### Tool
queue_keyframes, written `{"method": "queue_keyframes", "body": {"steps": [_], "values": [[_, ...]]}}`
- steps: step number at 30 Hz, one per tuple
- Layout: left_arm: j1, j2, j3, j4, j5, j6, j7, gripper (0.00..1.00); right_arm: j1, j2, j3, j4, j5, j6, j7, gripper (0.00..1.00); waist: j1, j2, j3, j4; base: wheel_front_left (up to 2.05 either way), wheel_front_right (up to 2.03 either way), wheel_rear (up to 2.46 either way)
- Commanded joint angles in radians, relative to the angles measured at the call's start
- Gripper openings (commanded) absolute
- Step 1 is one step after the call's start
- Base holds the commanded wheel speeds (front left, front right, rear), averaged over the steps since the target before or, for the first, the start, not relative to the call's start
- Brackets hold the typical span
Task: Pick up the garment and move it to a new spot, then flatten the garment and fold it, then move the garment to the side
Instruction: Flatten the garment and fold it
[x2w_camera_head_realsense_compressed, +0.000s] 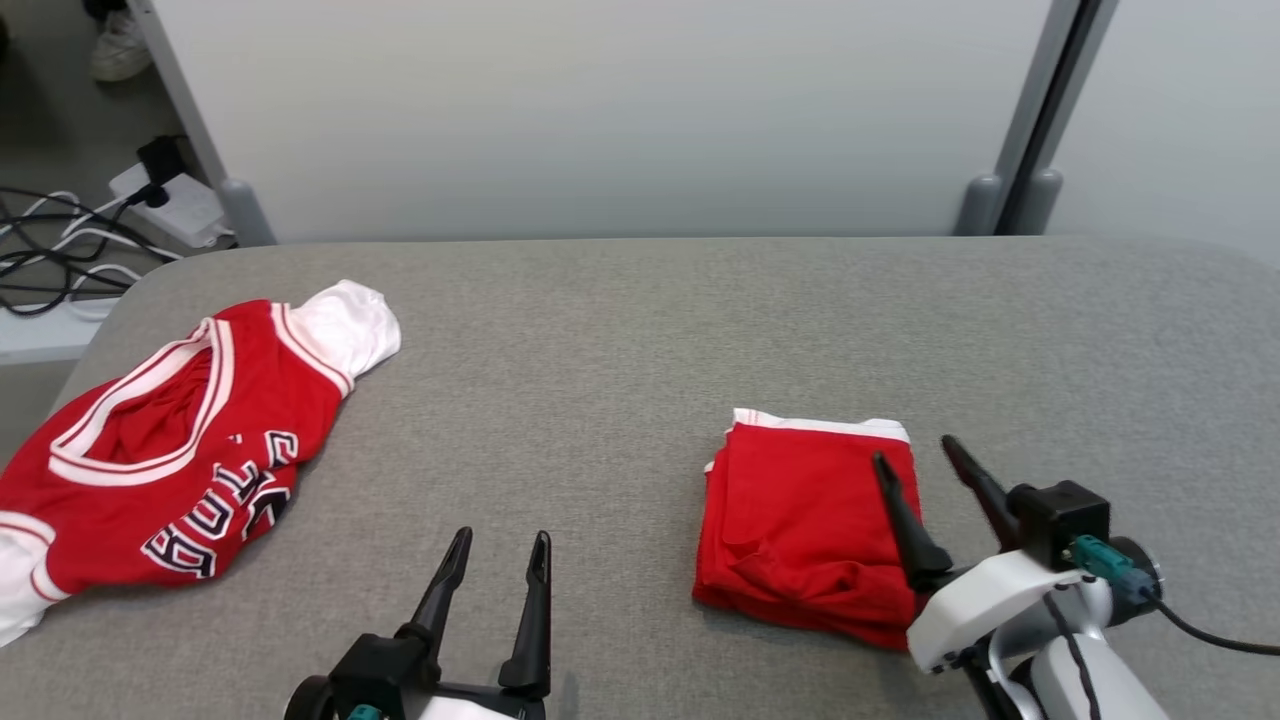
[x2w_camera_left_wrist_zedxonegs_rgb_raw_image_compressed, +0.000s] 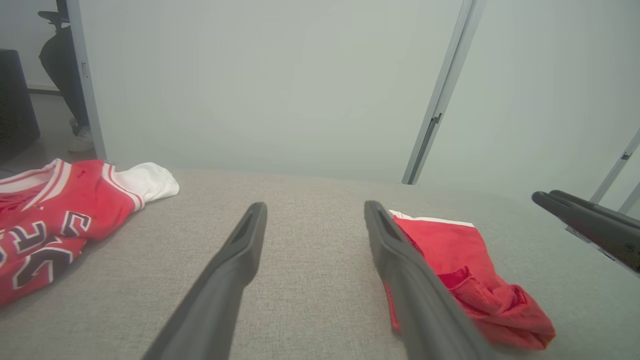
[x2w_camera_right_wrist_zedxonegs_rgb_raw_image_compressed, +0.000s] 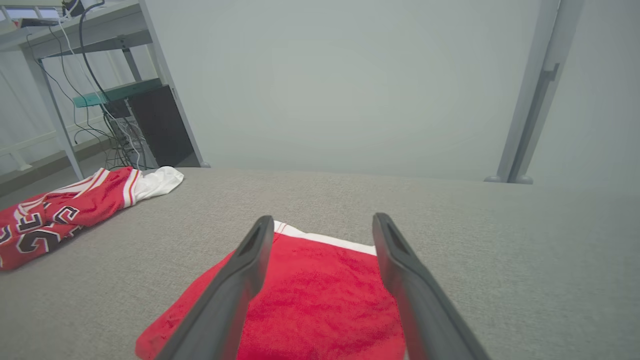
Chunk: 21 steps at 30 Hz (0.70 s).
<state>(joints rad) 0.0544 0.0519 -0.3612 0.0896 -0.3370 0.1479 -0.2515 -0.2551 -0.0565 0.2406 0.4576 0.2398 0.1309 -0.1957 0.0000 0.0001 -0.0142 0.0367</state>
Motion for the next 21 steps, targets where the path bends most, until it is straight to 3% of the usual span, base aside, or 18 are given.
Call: {"method": "queue_keyframes", "body": {"steps": [1,9,21], "values": [[-0.035,-0.002,0.042,-0.031,-0.003,0.012,-0.01,1.0,-0.006,0.006,-0.009,-0.04,-0.035,0.0,-0.02,1.0,0.0,-0.0001,-0.001,-0.023,0.0,0.0,0.0],[-0.042,-0.002,0.091,-0.028,-0.001,0.014,-0.01,1.0,0.063,0.005,-0.084,-0.093,-0.115,0.0,-0.054,1.0,0.0,-0.0001,-0.008,-0.074,0.0,0.0,0.0],[0.018,0.001,0.131,-0.015,0.063,0.006,-0.01,1.0,0.18,-0.083,-0.023,-0.205,0.0,0.0,-0.066,1.0,0.0,-0.0001,-0.054,-0.109,0.0,0.0,0.0]]}}
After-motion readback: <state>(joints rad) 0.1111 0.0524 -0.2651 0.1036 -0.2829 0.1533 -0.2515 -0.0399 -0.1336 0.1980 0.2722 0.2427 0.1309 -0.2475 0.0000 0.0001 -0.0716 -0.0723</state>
